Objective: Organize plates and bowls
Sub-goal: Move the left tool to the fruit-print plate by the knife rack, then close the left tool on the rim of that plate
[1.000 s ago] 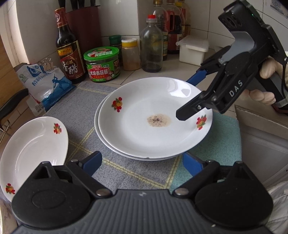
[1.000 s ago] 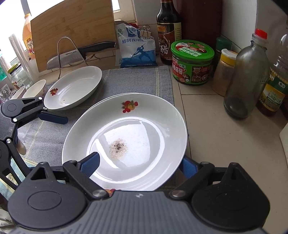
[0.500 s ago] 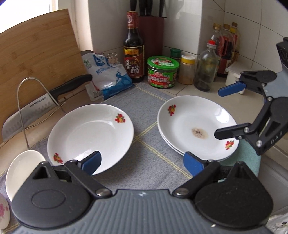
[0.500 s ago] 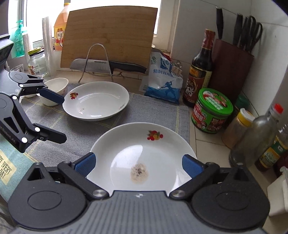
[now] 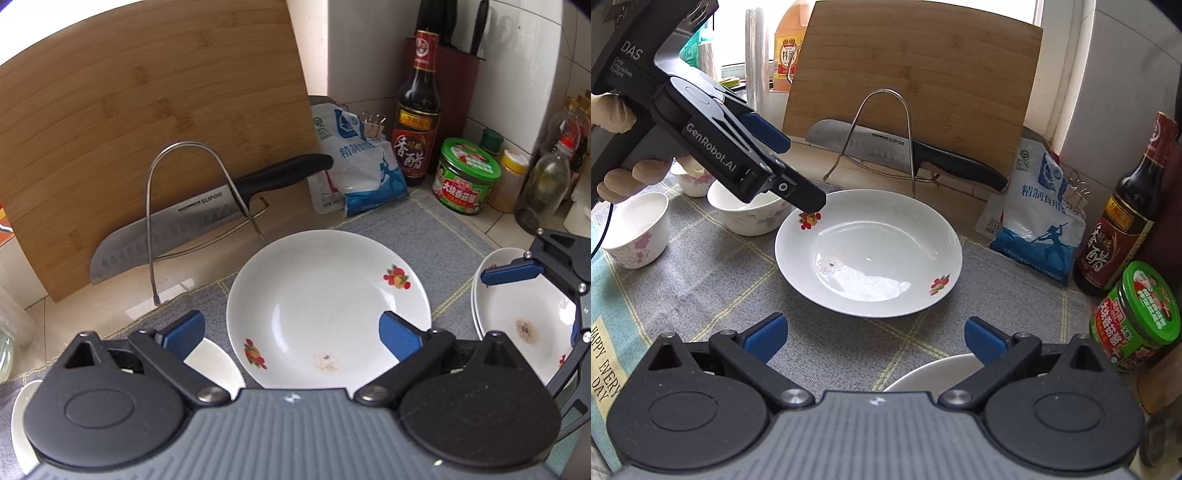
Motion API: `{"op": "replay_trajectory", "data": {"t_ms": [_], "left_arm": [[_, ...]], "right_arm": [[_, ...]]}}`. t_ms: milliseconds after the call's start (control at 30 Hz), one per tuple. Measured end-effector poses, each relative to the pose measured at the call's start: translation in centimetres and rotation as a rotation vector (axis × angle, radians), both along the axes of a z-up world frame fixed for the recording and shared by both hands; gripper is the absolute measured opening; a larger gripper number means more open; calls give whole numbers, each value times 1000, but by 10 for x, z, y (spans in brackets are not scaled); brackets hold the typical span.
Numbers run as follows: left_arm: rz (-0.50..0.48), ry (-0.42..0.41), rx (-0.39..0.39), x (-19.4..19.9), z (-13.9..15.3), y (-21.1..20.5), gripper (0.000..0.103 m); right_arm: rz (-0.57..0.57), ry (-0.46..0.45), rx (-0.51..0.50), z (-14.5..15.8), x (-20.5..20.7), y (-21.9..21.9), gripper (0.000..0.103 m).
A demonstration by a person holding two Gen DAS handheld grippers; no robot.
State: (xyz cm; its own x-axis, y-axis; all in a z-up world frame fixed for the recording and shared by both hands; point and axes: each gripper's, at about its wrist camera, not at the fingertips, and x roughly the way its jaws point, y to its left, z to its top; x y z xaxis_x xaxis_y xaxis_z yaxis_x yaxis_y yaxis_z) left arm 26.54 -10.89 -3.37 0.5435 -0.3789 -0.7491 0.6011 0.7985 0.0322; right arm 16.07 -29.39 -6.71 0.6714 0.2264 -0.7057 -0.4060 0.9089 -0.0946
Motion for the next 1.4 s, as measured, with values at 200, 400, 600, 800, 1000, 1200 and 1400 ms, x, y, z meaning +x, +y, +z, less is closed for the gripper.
{"op": "replay_trajectory", "data": {"t_ms": [200,400,600,800,1000,1200,1400], "left_arm": [[-15,43,18,35,-16,-11,99],[-22,105,28,64,-36,-24,98],[-29,159,46,80,-50,-34,95],[-29,227,48,90,-60,-38,85],[-49,262,48,97,-64,-40,84],[-75,277,43,103,-66,-42,84],[-94,279,37,105,-66,-43,84]], "right_arm": [[36,65,-28,-18,32,6,103],[56,154,-58,-35,57,11,103],[52,234,-82,-49,75,19,103],[60,263,-63,-53,83,21,103],[84,256,-62,-53,92,21,103],[105,239,-63,-55,96,22,103],[113,217,-49,-57,97,24,103]]}}
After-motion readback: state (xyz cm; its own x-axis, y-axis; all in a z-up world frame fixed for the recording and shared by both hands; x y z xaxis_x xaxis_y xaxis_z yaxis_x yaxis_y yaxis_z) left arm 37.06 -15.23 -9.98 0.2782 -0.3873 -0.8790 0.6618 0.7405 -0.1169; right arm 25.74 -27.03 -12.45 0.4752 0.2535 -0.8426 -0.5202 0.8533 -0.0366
